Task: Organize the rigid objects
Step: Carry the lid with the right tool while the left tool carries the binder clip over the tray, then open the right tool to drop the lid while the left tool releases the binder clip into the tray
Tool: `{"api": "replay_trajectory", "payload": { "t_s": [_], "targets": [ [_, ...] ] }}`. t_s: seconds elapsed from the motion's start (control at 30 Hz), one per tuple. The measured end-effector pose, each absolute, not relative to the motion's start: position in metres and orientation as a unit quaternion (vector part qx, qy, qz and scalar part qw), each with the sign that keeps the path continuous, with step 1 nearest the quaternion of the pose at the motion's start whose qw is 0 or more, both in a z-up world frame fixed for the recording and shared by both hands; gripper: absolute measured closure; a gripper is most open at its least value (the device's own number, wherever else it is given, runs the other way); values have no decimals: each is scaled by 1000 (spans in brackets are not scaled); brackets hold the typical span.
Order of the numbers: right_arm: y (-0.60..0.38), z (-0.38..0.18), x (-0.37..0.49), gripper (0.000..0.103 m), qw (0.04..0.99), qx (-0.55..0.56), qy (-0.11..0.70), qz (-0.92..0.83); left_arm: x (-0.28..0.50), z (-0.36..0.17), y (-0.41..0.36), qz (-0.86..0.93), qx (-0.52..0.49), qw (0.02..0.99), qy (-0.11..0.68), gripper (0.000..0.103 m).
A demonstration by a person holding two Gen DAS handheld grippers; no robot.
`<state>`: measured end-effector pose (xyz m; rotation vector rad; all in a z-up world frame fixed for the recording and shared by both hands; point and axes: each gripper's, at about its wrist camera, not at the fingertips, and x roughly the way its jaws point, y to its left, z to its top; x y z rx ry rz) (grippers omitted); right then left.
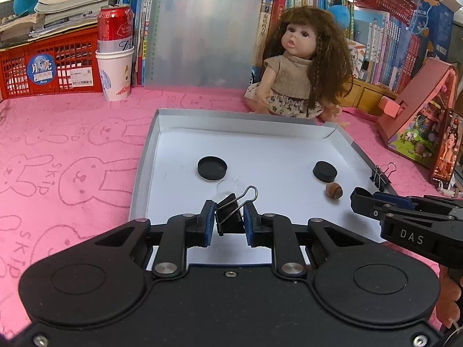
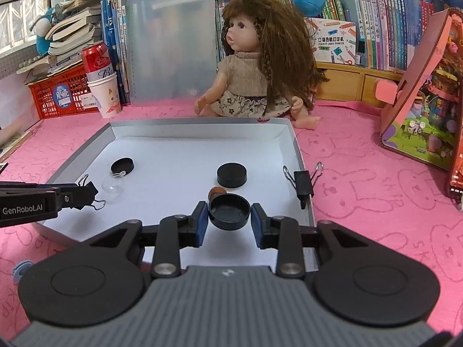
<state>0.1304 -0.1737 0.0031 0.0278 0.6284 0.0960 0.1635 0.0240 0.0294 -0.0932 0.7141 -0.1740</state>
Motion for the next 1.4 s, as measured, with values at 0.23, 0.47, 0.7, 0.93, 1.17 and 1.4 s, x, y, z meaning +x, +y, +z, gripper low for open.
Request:
{"api": "replay_trajectory", "payload": {
  "t_s": [0.23,0.47,0.7,0.93,1.17,1.4],
  "targets": [
    [-173,0,145,66,946,13,320,50,178,24,25,-74,-47,930,356,83],
    [-178,-4,161,66,942,32,331,52,196,19,26,-66,-51,926,368,83],
    [-178,-7,168,66,940,36,336,50,205,15,26,-61,-55,924,373,83],
    [-181,-6,175,66,940,37,336,42,211,14,27,-57,-56,924,375,83],
    [-183,-5,175,66,940,43,336,44,210,13,24,-58,-45,925,373,83],
    [-183,-5,174,62,940,46,335,44,208,13,23,-61,-43,924,374,82]
  ]
}}
